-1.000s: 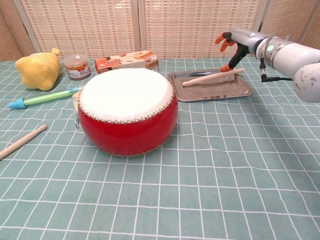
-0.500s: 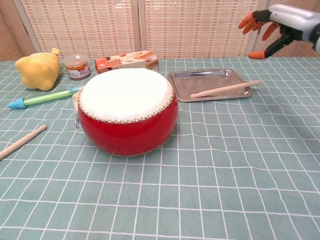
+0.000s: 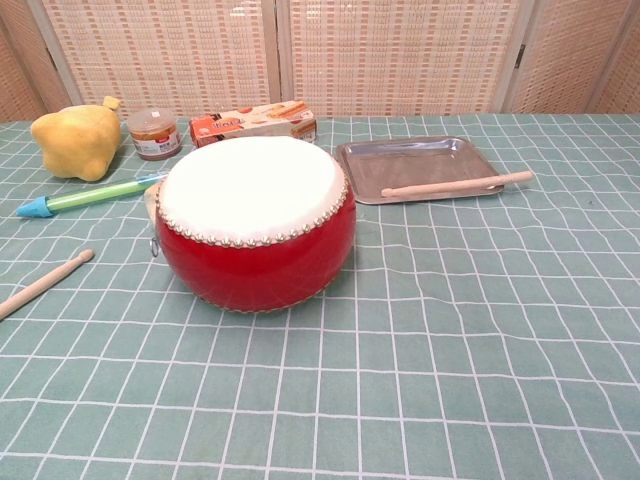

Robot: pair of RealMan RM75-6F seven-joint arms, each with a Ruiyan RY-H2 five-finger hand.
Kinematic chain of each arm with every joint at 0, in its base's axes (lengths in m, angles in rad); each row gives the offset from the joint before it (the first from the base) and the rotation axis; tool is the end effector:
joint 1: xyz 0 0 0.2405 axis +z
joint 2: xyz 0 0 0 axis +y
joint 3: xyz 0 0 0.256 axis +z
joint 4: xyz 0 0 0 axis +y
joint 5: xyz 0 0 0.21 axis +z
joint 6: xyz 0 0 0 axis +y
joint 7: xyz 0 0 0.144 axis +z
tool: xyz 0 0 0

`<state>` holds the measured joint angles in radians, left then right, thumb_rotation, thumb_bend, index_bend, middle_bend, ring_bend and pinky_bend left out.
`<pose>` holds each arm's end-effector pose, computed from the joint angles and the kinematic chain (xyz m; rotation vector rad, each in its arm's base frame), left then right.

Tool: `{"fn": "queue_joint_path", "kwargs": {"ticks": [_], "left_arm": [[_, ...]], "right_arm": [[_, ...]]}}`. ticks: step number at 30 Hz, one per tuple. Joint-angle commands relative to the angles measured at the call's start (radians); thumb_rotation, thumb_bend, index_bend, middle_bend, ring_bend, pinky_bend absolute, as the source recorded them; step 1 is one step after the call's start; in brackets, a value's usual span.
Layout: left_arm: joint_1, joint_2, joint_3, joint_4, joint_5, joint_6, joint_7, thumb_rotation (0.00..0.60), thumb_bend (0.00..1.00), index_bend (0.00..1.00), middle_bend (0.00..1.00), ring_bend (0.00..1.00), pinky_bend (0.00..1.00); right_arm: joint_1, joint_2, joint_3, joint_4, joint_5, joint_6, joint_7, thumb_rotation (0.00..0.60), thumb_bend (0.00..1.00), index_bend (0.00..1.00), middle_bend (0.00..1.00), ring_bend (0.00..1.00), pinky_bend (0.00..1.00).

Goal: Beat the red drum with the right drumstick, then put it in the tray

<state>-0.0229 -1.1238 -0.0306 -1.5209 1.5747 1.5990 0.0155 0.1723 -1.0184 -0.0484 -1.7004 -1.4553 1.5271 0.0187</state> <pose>-0.3231 0.1576 0.1739 -1.3910 -0.7640 -0.8801 -0.2978 -0.1861 0.1787 1.4166 -0.9085 0.9107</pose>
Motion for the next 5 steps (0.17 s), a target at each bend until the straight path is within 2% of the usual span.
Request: {"fn": "queue_joint_path", "kwargs": {"ticks": [1,5], "left_arm": [[-0.004,0.002,-0.002,-0.008,0.002,-0.002,0.008,0.6,0.25,0.0,0.0,0.0,0.0],[-0.013,0.001,-0.004,-0.016,-0.001,-0.015,0.021,0.6,0.25,0.0,0.0,0.0,0.0]], "right_arm": [[-0.045,0.011,-0.02,-0.013,-0.05,0.053,0.015,0.6,0.31,0.02,0.08,0.0,0.0],[-0.072,-0.007,-0.015,0.001,-0.082,0.09,0.022,0.6,0.31,0.02,0.08,0.0,0.0]]}}
